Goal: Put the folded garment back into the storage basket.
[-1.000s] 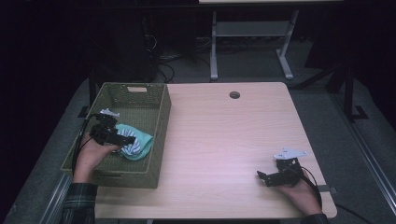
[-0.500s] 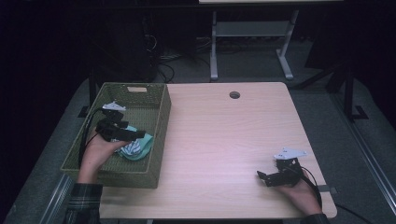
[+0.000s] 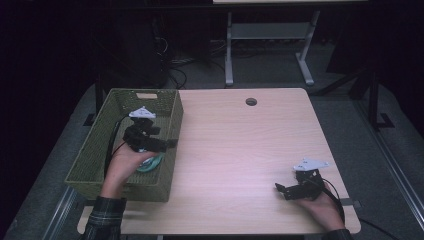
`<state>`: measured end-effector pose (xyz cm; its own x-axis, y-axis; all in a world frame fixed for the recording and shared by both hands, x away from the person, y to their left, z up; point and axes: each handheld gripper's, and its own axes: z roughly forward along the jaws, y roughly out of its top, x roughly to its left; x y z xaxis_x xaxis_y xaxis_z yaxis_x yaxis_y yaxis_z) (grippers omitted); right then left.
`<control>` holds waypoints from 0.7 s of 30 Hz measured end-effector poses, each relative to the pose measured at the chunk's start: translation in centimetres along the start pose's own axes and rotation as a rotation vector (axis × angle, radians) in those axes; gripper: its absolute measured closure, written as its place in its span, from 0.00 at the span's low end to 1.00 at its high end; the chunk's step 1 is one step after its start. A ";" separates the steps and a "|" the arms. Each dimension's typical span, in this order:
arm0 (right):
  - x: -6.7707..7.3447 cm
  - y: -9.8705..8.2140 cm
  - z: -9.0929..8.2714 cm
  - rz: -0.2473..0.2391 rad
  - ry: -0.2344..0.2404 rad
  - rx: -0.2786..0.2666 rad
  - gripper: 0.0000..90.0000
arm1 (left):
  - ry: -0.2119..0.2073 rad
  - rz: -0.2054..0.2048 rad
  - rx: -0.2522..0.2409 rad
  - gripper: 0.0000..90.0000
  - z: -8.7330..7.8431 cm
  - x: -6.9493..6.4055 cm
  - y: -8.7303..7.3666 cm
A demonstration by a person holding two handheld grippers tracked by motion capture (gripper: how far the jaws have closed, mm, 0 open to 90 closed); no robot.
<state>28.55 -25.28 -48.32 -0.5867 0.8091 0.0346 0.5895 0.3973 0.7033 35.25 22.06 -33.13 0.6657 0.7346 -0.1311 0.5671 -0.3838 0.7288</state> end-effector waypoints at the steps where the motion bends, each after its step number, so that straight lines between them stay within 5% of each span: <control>1: 0.0 0.0 0.0 0.000 0.000 -0.001 0.01 | -0.004 0.005 -0.002 0.15 0.2 -0.4 0.1; 21: 0.0 0.0 0.0 0.000 0.000 0.000 0.01 | -0.100 0.131 -0.029 0.15 5.2 -7.0 0.7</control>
<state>28.55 -25.28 -48.32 -0.5867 0.8091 0.0348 0.5894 0.3971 0.7035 33.51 13.75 -35.16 0.7790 0.6191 -0.0990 0.4588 -0.4553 0.7630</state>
